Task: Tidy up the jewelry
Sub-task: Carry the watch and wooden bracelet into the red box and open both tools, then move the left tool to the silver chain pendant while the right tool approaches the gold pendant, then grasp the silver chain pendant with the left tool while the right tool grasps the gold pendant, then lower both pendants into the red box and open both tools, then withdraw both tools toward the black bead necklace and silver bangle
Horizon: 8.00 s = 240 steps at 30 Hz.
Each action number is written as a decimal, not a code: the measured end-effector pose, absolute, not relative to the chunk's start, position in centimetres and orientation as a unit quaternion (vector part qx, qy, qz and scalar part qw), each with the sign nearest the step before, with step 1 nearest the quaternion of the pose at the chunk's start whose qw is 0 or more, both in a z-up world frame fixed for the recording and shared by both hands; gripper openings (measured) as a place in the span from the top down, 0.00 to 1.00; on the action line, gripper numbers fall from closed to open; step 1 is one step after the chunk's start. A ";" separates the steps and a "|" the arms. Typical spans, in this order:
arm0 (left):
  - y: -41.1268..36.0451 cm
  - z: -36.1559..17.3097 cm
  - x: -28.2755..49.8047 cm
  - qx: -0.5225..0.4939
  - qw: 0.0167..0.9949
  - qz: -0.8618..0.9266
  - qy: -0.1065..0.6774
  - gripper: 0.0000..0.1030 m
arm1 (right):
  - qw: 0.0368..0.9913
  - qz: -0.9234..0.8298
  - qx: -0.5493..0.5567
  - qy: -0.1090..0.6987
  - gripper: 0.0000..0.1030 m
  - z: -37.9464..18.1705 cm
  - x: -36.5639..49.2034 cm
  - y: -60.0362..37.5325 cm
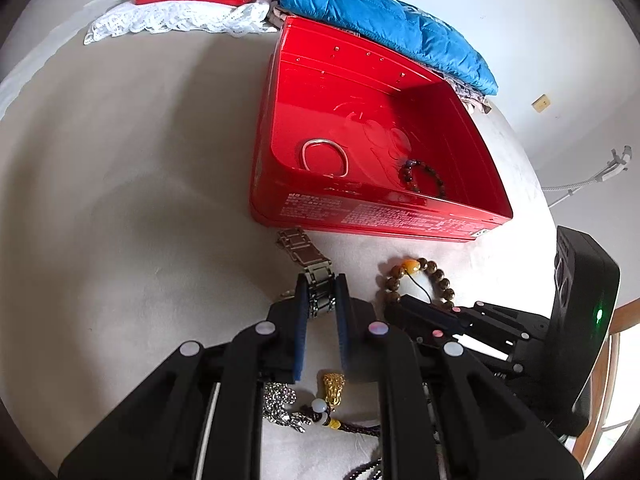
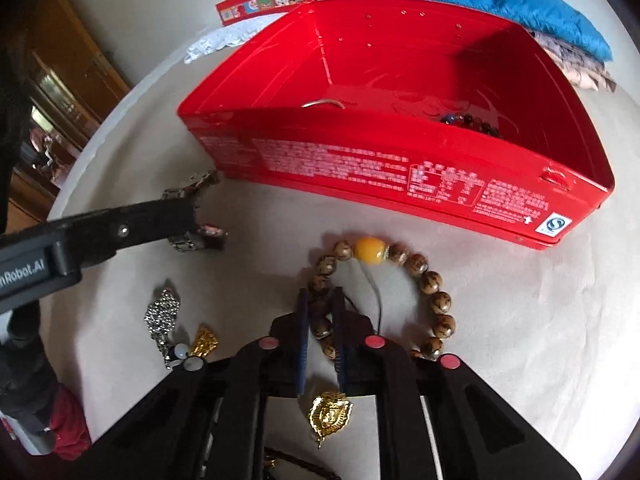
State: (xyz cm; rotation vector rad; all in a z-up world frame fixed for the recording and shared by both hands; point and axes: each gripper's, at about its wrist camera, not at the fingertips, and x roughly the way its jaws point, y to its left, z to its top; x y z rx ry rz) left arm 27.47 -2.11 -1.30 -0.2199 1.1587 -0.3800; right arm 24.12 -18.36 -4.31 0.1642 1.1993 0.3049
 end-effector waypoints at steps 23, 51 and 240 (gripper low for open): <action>-4.1 7.0 25.3 -0.098 0.848 -0.232 0.465 0.89 | 0.857 0.176 0.207 0.438 0.90 8.1 21.6 -27.5; -6.7 3.3 35.1 -0.084 0.870 -0.176 0.454 0.65 | 0.879 0.068 0.183 0.435 0.76 3.8 31.1 -28.6; -3.6 -2.0 11.5 -0.050 0.809 -0.178 0.558 0.08 | 0.810 0.087 0.069 0.576 0.42 -4.5 6.8 -24.5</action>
